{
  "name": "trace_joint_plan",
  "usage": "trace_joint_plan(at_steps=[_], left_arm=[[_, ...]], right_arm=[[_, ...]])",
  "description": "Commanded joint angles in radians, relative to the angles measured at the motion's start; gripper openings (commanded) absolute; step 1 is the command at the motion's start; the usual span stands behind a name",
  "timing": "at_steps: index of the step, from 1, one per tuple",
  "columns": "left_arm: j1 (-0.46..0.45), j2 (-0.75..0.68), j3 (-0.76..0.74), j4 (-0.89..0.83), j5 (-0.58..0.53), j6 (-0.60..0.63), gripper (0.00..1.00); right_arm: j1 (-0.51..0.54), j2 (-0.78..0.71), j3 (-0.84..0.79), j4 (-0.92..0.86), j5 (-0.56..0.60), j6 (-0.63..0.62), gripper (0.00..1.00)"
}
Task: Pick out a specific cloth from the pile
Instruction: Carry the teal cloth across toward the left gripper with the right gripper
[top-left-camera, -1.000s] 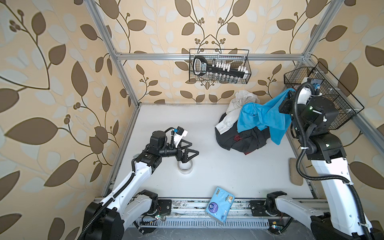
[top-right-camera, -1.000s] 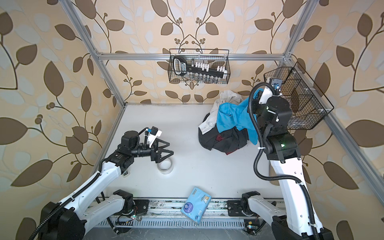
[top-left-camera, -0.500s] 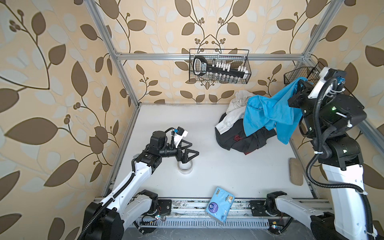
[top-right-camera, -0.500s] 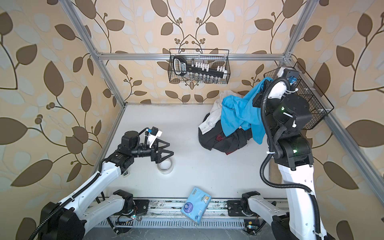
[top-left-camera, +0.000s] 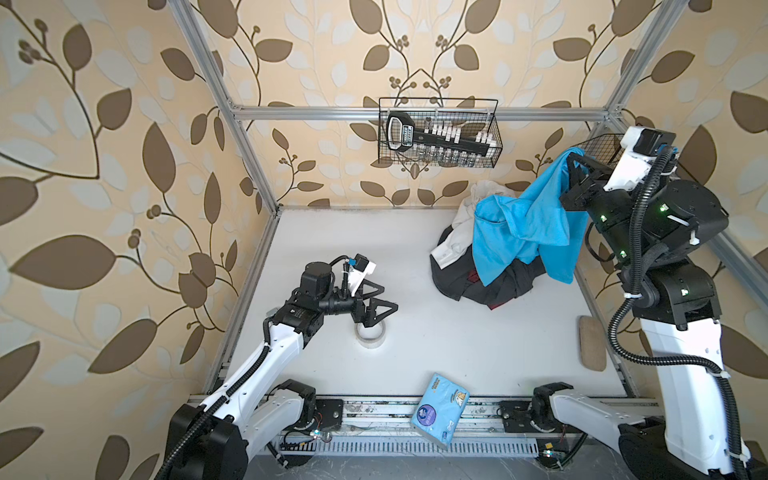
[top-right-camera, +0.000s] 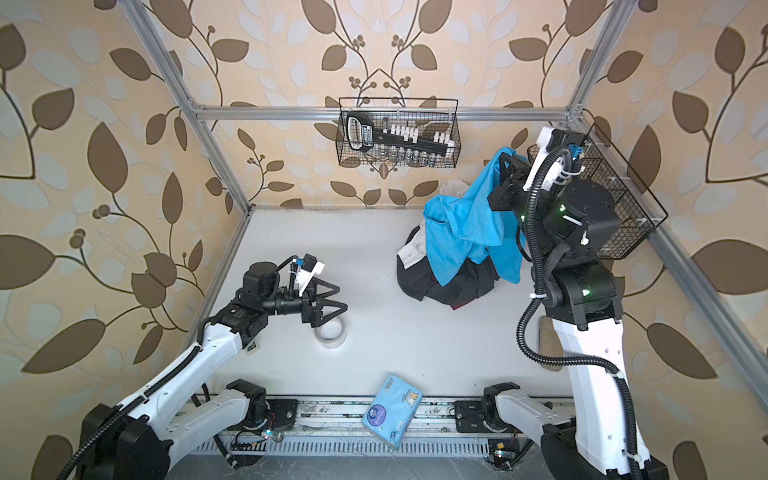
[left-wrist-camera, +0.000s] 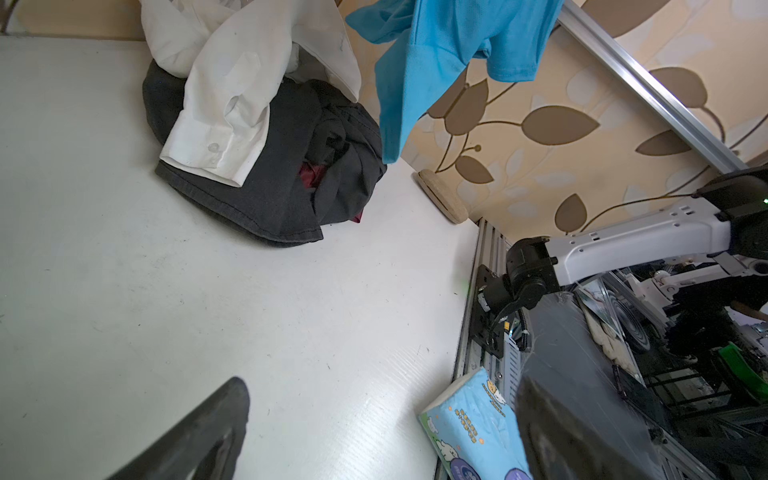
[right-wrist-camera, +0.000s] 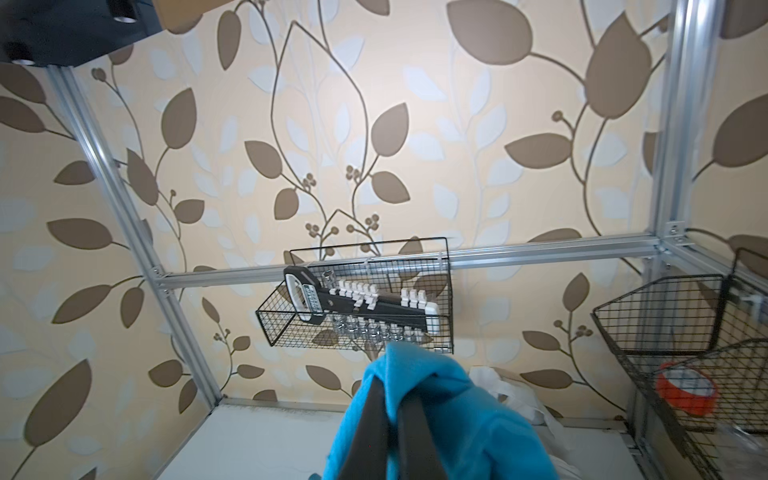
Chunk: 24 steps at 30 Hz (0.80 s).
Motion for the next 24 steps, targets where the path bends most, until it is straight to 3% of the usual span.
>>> trace_joint_plan(at_steps=[1, 6, 13, 24], left_arm=[[-0.012, -0.021, 0.005, 0.007, 0.006, 0.024, 0.99], [-0.012, -0.022, 0.004, 0.006, 0.004, 0.027, 0.99], [-0.012, -0.021, 0.002, -0.003, -0.014, 0.033, 0.99], [-0.013, -0.021, -0.002, -0.018, -0.035, 0.046, 0.99]], right_arm=[[0.014, 0.006, -0.029, 0.072, -0.126, 0.059, 0.00], [0.096, 0.034, -0.060, 0.094, -0.135, 0.053, 0.00], [0.268, 0.129, -0.059, 0.100, -0.034, -0.024, 0.00], [0.403, 0.419, 0.128, 0.076, -0.086, -0.039, 0.00]])
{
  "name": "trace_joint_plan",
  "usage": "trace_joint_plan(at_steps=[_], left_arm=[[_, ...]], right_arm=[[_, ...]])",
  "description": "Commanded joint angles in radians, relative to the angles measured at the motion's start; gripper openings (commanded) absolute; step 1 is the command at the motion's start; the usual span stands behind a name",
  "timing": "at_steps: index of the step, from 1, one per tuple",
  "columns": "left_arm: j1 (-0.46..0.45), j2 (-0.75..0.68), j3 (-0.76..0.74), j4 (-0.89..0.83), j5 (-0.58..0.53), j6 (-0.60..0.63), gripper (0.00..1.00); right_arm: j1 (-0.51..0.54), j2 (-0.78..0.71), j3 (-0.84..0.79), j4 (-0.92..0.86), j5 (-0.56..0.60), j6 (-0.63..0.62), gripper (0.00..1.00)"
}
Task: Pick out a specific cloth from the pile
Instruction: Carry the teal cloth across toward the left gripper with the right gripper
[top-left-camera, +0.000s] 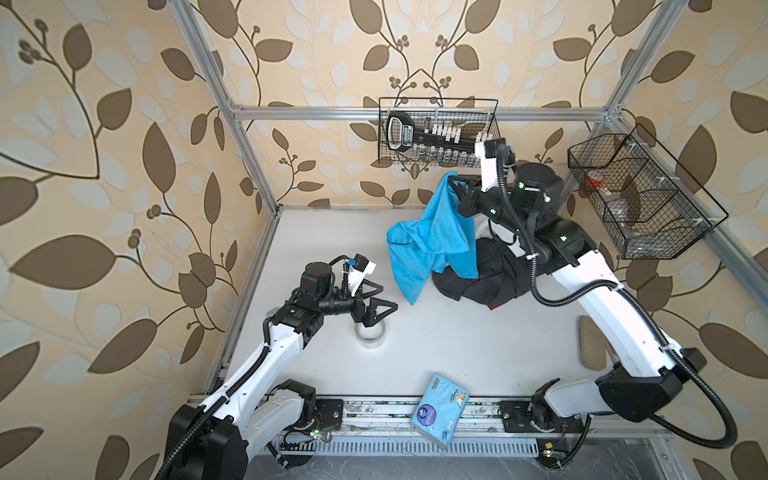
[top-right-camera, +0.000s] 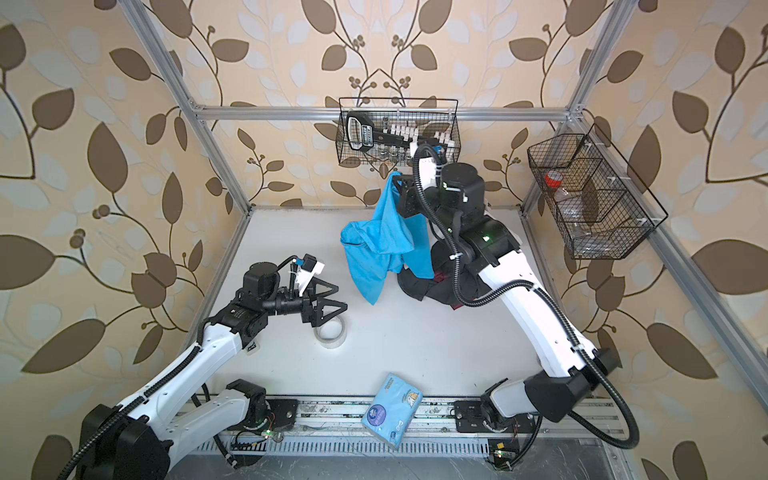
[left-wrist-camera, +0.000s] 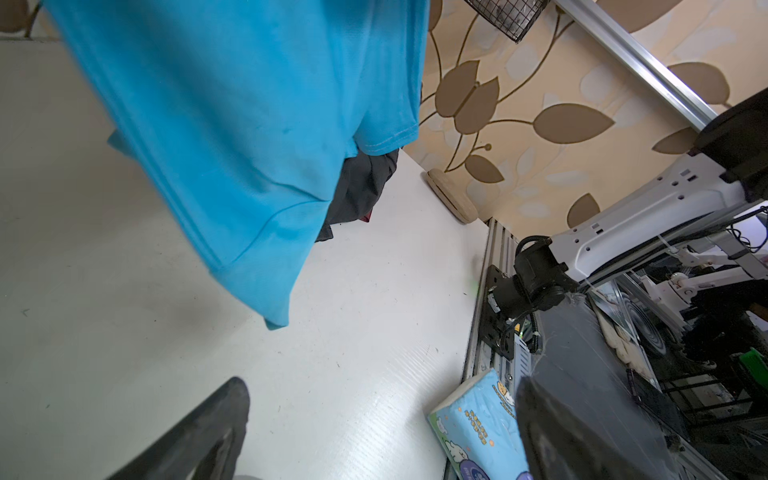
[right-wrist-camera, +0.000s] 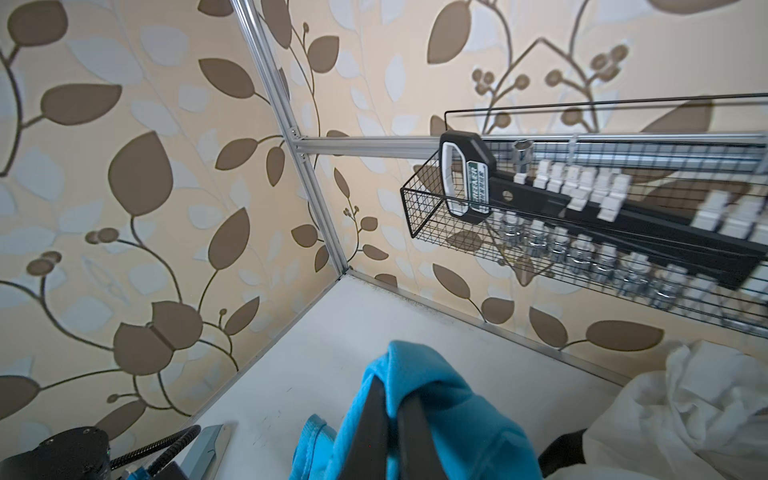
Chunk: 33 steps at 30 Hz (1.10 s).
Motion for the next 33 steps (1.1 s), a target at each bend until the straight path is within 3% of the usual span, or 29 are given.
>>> trace_joint_plan(at_steps=[1, 10, 19, 24, 28, 33], left_arm=[[-0.013, -0.020, -0.002, -0.006, -0.006, 0.027, 0.99], [-0.015, -0.029, -0.006, -0.006, -0.025, 0.031, 0.99], [-0.021, -0.066, -0.014, -0.008, -0.044, 0.033, 0.99], [-0.024, -0.097, -0.028, 0.013, -0.031, 0.036, 0.99], [-0.025, -0.109, -0.036, 0.027, -0.020, 0.039, 0.99], [-0.027, -0.108, -0.035, 0.025, -0.018, 0.048, 0.99]], right_arm=[[0.044, 0.062, 0.089, 0.016, -0.013, -0.022, 0.00], [0.100, 0.336, 0.271, 0.028, -0.115, -0.001, 0.00], [0.102, 0.688, 0.626, -0.022, -0.303, 0.039, 0.00], [0.101, 0.787, 0.624, 0.088, -0.444, 0.093, 0.00], [0.100, 0.856, 0.574, 0.275, -0.585, 0.212, 0.00], [0.100, 0.974, 0.614, 0.391, -0.664, 0.315, 0.00]])
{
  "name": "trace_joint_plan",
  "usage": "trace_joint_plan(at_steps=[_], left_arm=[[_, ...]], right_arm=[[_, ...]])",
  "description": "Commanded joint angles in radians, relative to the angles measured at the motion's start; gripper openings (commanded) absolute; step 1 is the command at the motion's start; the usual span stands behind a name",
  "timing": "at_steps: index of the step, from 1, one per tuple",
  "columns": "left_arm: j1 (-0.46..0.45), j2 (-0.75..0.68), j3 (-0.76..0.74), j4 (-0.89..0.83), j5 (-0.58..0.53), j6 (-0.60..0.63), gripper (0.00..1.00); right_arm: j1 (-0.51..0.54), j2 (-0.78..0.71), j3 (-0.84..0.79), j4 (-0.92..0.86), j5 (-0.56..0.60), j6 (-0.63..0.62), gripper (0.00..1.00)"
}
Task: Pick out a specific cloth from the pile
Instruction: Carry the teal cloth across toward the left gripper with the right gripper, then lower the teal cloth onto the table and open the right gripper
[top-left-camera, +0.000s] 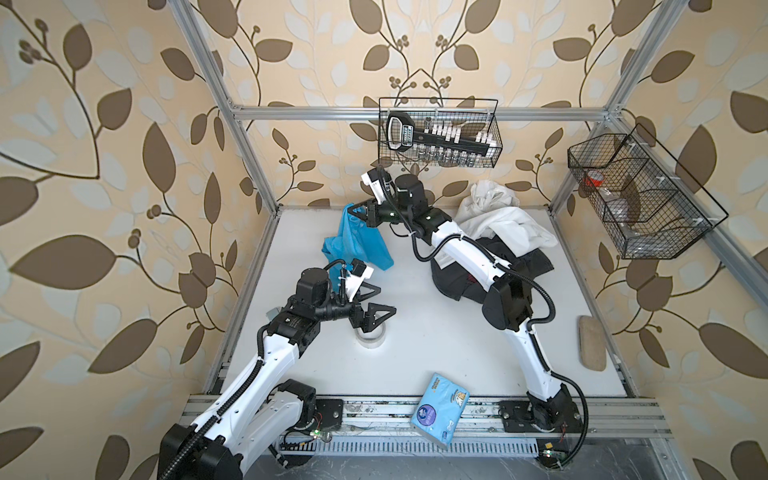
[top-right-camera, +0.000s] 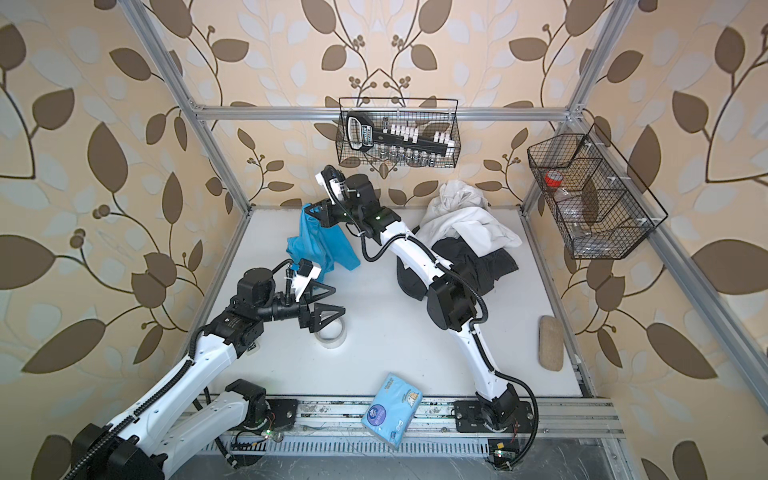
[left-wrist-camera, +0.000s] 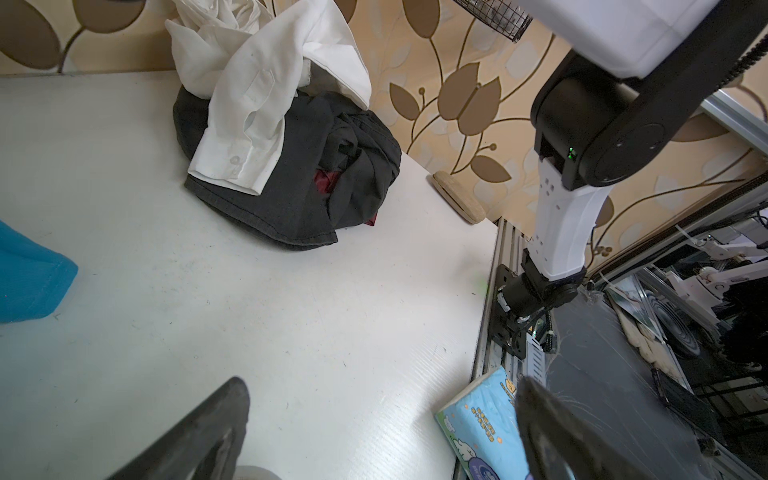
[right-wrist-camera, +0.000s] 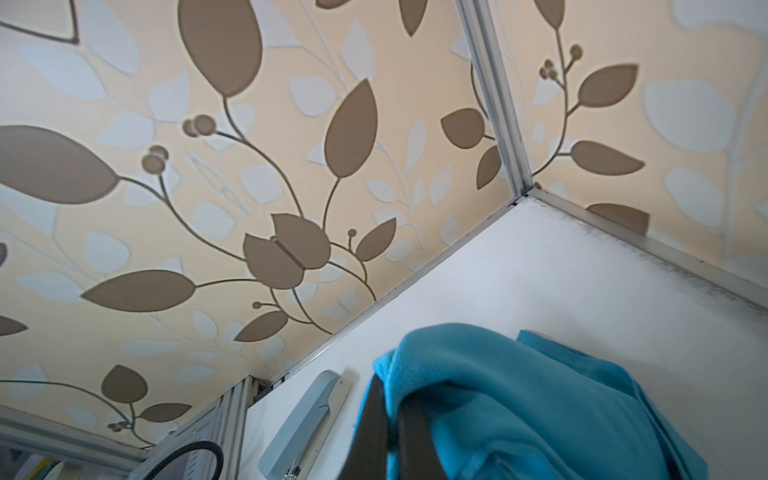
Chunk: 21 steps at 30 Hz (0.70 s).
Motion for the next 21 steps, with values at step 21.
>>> trace_joint_plan(at_steps=[21], left_arm=[[-0.010, -0.013, 0.006, 0.015, 0.015, 0.058, 0.99]], right_arm=[[0.005, 0.190, -0.150, -0.045, 0.008, -0.045, 0.00]])
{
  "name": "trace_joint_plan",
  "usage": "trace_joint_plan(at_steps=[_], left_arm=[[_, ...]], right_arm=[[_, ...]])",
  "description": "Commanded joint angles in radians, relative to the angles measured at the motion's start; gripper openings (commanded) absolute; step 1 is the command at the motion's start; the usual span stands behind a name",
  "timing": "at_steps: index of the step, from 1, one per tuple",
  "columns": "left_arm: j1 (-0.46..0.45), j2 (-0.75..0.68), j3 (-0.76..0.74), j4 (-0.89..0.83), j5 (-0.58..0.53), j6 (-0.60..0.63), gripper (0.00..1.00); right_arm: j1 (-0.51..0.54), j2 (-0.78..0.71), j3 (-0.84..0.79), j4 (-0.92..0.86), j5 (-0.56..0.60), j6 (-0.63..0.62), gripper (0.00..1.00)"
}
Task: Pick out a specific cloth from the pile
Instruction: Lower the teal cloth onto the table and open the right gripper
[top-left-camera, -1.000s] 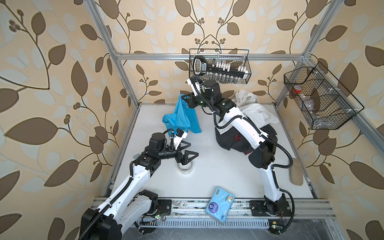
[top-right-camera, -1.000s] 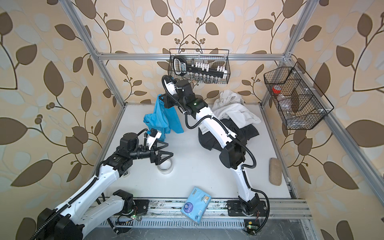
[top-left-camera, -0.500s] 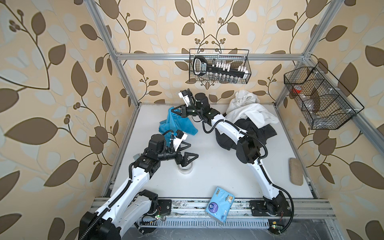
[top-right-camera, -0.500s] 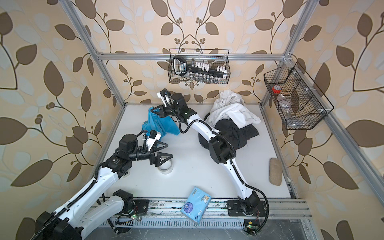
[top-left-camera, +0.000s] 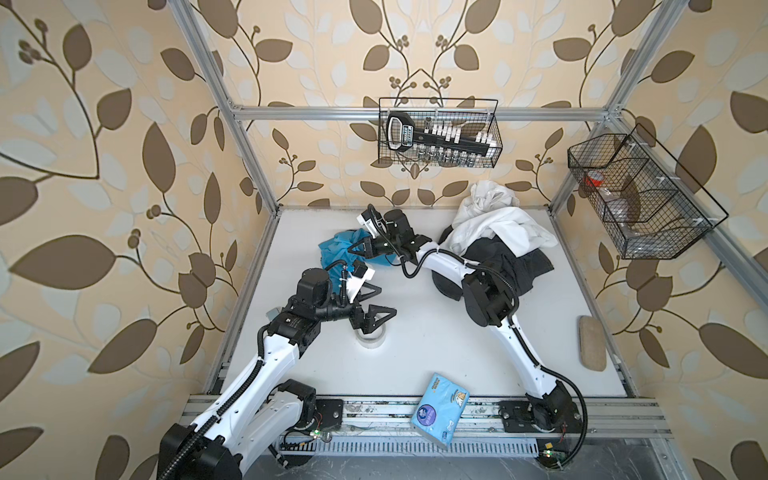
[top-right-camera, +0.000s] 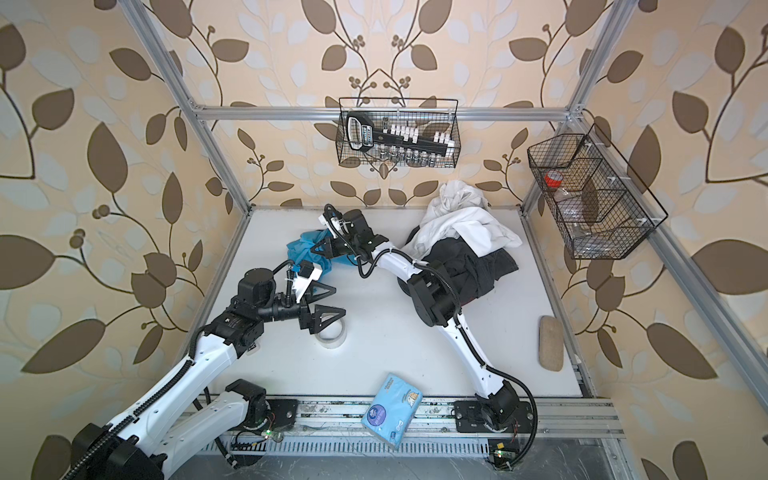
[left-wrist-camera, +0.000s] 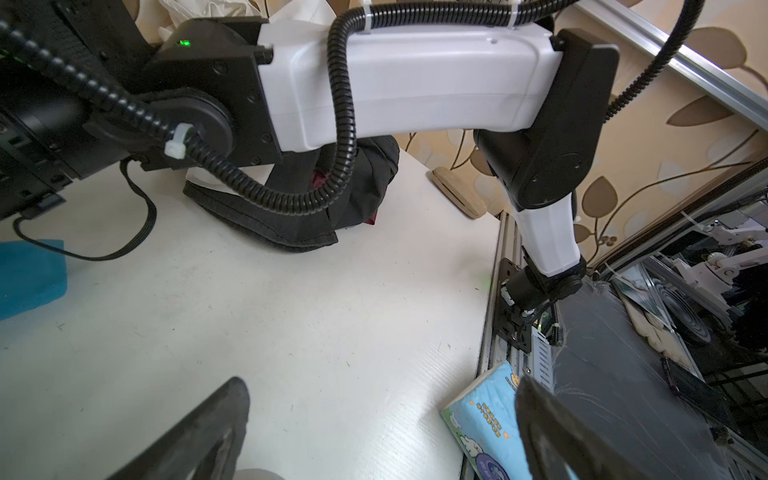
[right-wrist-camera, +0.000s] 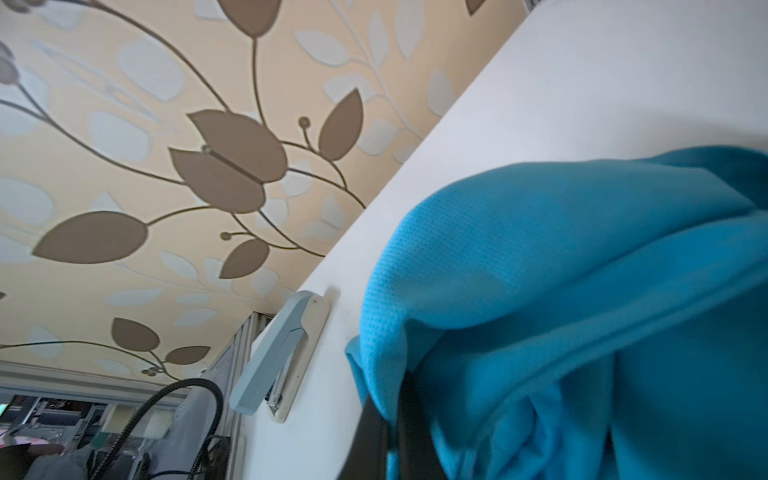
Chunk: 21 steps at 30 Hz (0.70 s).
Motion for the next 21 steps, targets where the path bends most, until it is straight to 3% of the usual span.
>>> trace_joint_plan(at_steps=[1, 10, 16, 21], left_arm=[[-0.009, -0.012, 0.007, 0.017, 0.017, 0.018, 0.99], [-0.009, -0.010, 0.007, 0.016, 0.016, 0.018, 0.99], [-0.009, -0.011, 0.006, 0.016, 0.015, 0.019, 0.99], [-0.009, -0.015, 0.005, 0.016, 0.014, 0.019, 0.99]], right_arm=[[0.000, 0.017, -0.009, -0.115, 0.099, -0.090, 0.00], [0.002, 0.067, 0.000, -0.213, 0.218, -0.117, 0.00], [0.009, 0.115, 0.031, -0.222, 0.224, -0.090, 0.07], [0.030, 0.151, 0.080, -0.212, 0.226, -0.051, 0.07]])
